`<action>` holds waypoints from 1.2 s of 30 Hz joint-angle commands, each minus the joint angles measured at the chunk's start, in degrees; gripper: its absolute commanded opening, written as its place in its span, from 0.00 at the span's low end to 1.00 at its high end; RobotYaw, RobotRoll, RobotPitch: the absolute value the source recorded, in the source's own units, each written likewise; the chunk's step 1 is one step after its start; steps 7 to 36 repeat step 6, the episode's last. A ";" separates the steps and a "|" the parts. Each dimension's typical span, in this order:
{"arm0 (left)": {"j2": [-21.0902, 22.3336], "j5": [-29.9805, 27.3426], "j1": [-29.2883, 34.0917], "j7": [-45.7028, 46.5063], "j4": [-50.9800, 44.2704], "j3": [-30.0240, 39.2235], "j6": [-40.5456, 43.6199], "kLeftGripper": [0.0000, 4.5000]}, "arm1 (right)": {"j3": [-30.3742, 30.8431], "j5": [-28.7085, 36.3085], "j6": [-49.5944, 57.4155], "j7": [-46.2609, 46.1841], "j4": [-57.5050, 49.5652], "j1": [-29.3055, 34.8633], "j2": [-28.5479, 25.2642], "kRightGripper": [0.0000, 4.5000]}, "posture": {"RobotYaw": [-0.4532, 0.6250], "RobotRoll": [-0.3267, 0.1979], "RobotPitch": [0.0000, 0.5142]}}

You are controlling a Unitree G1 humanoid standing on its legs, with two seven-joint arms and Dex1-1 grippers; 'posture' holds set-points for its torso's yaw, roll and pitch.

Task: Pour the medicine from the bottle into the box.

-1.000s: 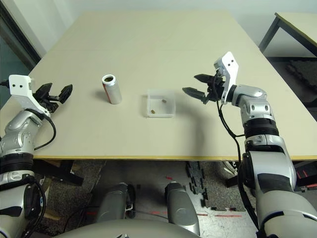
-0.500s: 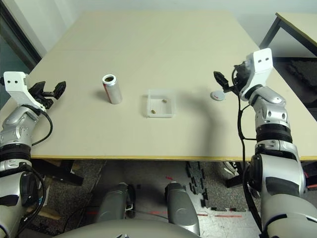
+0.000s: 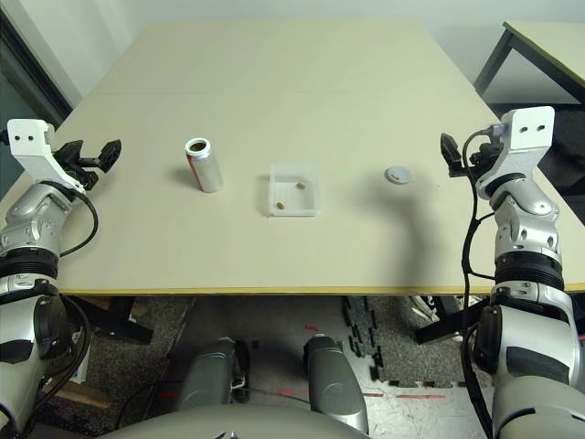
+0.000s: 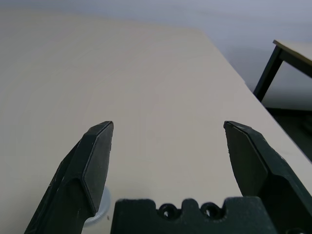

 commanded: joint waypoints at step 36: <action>1.18 0.28 0.17 -0.24 0.50 0.08 -0.47 0.99 | -0.95 1.86 -1.70 1.68 3.08 -2.05 1.27 1.00 | 0.27 0.62 0.18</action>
